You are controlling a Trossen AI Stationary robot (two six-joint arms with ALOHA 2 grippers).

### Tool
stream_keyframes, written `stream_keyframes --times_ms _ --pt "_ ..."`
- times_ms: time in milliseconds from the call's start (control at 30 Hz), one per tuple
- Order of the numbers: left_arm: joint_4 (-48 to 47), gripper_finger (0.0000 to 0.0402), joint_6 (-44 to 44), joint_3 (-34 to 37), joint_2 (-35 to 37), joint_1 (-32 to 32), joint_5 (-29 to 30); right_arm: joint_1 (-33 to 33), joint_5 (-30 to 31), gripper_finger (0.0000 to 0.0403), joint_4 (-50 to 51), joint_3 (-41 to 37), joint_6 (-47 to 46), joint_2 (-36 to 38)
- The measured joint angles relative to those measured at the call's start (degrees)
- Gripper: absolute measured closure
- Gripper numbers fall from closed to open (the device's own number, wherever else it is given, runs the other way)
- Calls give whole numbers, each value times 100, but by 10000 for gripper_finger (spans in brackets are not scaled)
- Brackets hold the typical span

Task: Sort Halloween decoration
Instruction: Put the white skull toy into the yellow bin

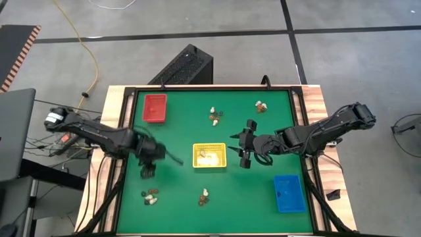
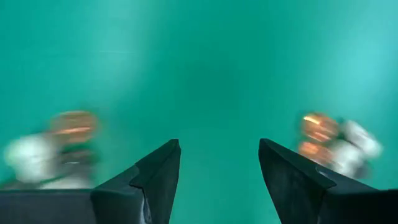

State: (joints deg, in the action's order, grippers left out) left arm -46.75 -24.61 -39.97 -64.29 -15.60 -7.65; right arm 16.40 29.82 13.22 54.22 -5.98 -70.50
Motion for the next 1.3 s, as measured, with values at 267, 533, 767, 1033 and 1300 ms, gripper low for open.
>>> stream_keyframes --times_ms 267,533,767,1033,1300 --pt "2000 193 -1342 -2 -370 -2168 208 0 0 184 7 0 -2 0" --pt "2840 193 -1521 -7 -1307 -3613 1464 7 -2 184 1 0 -6 0" --pt "2820 193 -1649 -9 -2017 -3770 1517 7 -2 184 -45 0 -20 0" --pt "2746 194 -1470 -14 -2151 -3768 1435 7 -2 184 -40 0 -17 0" --pt "2681 200 -1466 -15 -2151 -3768 1503 7 -1 184 -38 0 -15 0"
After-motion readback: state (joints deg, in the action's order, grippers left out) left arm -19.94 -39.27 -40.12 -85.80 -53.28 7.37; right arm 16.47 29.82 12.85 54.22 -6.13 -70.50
